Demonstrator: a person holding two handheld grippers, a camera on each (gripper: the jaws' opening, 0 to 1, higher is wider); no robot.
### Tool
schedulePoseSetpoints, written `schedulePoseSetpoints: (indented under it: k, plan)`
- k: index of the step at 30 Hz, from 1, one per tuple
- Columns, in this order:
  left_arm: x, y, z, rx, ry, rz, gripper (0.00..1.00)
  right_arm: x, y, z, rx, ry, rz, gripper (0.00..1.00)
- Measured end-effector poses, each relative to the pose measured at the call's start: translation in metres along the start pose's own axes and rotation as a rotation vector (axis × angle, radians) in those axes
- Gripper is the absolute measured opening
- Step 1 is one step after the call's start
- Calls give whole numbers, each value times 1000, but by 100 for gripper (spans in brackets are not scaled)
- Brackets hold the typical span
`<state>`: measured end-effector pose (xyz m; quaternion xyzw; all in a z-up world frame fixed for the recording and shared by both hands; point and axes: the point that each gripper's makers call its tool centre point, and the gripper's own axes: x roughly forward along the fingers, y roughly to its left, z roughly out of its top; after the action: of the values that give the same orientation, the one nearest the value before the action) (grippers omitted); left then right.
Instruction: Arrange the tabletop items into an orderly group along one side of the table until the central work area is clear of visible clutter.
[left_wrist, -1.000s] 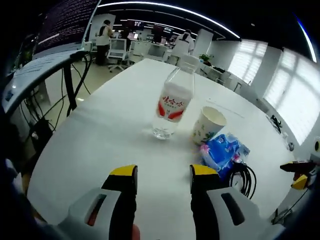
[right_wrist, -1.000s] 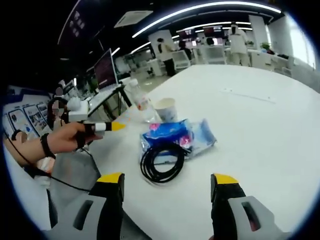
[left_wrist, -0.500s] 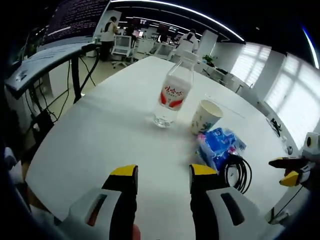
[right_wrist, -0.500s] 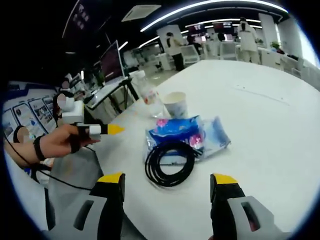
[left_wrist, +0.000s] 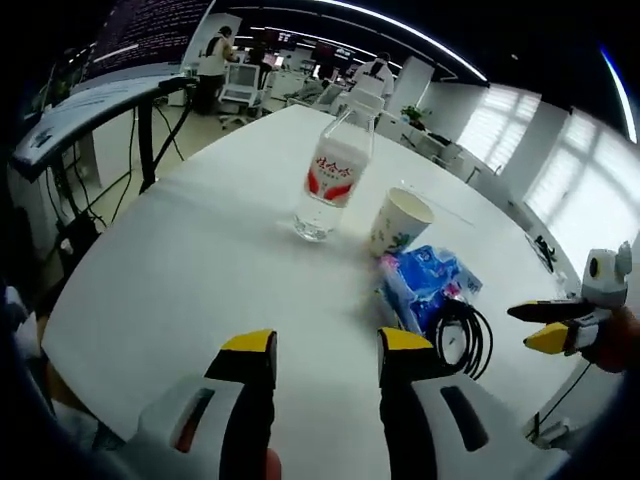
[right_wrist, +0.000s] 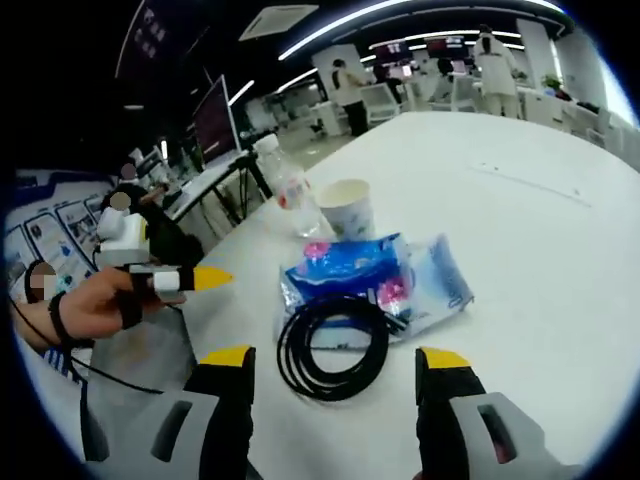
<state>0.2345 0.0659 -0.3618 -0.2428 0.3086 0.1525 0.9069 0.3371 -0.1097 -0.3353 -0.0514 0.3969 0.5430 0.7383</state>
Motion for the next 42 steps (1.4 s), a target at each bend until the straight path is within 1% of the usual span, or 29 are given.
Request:
schedulePoseSetpoints:
  k: [4,6,8,9,10,12,14,16,18,20,23,25,27,30,31,35,38,40,42]
  plan:
    - [2,-8,-3,-8,9,-21,39,15,-13,5,-1,9,-2,64]
    - [1,-14,-7,-5,15,-38,39,18,-17,4,15,18,-8,61]
    - [2,-23,-10,9,19,-59,39,22,-16,4,24,18,-7,60]
    - [3,-27,-13,4,26,-67,38,27,-19,3,29,23,-8,59]
    - [4,-27,-14,-1,30,-73,38,31,-22,1,37,35,-14,58]
    - [6,-32,-15,3,32,-90,37,36,-19,2,41,37,-10,56]
    - [7,-41,-18,7,36,-106,37,45,-22,2,48,39,-11,54]
    - [6,-45,-21,-8,41,-118,36,46,-17,2,51,32,-8,51]
    - [8,-51,-26,-10,54,-133,36,50,-24,0,62,34,-22,48]
    - [9,-60,-28,5,62,-161,35,51,-22,-3,72,44,-32,47]
    - [11,-69,-34,19,81,-177,34,51,-27,-3,67,45,-51,44]
    - [13,-68,-37,6,88,-184,34,52,-30,-4,64,49,-66,42]
    - [17,-71,-42,5,96,-197,33,51,-32,-6,74,50,-79,40]
    - [19,-80,-46,15,115,-211,32,52,-33,-10,72,64,-89,40]
    - [20,-84,-49,15,122,-221,32,51,-36,-11,74,64,-102,40]
    - [26,-89,-58,31,145,-246,31,46,-38,-14,107,51,-123,40]
    - [28,-99,-63,29,168,-255,30,42,-36,-18,123,43,-139,40]
    - [30,-101,-65,26,176,-262,29,44,-38,-17,129,44,-145,39]
    - [32,-102,-69,37,186,-264,29,43,-40,-22,128,60,-156,39]
